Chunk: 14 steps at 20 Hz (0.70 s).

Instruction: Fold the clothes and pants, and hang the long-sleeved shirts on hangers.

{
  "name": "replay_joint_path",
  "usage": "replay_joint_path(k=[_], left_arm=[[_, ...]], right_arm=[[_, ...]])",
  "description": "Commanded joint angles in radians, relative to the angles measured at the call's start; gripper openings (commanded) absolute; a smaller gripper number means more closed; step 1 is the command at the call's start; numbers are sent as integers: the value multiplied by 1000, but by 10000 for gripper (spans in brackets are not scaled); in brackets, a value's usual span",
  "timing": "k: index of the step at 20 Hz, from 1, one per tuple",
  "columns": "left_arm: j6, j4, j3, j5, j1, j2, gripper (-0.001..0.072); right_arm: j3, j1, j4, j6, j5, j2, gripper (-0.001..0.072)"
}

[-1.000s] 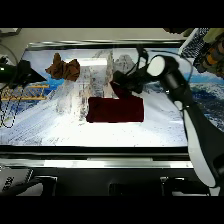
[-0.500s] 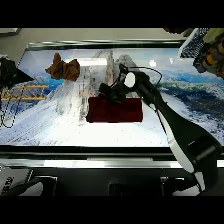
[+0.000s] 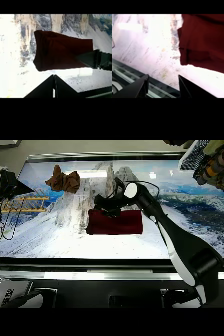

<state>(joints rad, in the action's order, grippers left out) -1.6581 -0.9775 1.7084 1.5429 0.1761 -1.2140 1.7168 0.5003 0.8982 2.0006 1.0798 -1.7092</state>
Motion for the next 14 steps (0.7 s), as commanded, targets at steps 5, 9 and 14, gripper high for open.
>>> replay_joint_path(k=[5, 9, 14], left_arm=[[0, 0, 0, -7, 1, -2, 16], [12, -3, 0, -8, 1, -2, 16], [62, -22, 0, -10, 1, -5, 17]], right_arm=[[1, -265, -6, -65, 109, 165, 444], [-1, -525, 76, -232, 287, 161, 487], [-1, -705, 87, -391, 365, 10, 486]])
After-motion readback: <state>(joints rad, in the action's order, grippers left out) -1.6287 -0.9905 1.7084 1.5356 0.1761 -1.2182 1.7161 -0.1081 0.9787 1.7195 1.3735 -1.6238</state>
